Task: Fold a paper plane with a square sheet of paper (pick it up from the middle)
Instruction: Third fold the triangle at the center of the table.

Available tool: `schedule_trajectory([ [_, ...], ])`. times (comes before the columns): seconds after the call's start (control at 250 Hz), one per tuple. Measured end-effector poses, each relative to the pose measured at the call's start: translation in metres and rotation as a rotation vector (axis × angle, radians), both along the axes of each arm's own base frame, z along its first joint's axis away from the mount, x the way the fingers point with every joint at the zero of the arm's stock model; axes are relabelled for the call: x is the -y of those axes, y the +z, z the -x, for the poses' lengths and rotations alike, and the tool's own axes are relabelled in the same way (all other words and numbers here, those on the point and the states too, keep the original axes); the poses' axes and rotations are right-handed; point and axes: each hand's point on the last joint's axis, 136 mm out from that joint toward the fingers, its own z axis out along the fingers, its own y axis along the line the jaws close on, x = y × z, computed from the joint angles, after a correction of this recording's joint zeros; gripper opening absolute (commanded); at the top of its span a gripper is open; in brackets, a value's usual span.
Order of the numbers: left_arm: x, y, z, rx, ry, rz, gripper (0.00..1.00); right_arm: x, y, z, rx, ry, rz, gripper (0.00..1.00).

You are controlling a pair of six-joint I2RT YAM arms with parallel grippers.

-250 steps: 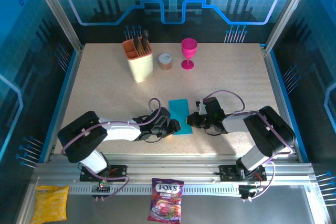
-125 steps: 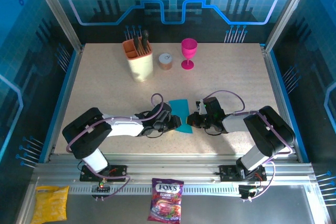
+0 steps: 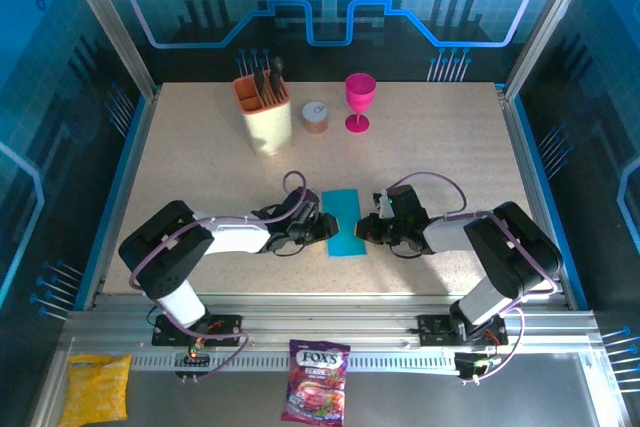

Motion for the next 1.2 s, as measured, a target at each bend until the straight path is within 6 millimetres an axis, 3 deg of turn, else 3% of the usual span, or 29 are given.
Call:
schedule_trajectory([
  [0.336, 0.007, -0.001, 0.001, 0.009, -0.056, 0.003, 0.25, 0.000, 0.000, 0.000, -0.002, 0.000, 0.001, 0.00],
  [0.591, 0.009, 0.004, -0.002, 0.030, -0.084, 0.006, 0.07, 0.007, 0.004, 0.003, -0.023, 0.013, 0.038, 0.00],
  [0.735, 0.008, 0.003, 0.000, 0.023, -0.085, 0.000, 0.04, 0.008, 0.028, 0.003, 0.018, 0.041, 0.050, 0.09],
  [0.935, 0.006, 0.009, 0.002, -0.003, -0.054, 0.015, 0.00, -0.005, 0.070, 0.005, 0.144, 0.105, 0.080, 0.30],
  [1.202, 0.000, 0.018, 0.008, -0.113, 0.078, 0.065, 0.00, -0.032, 0.062, 0.051, 0.178, 0.256, 0.223, 0.45],
])
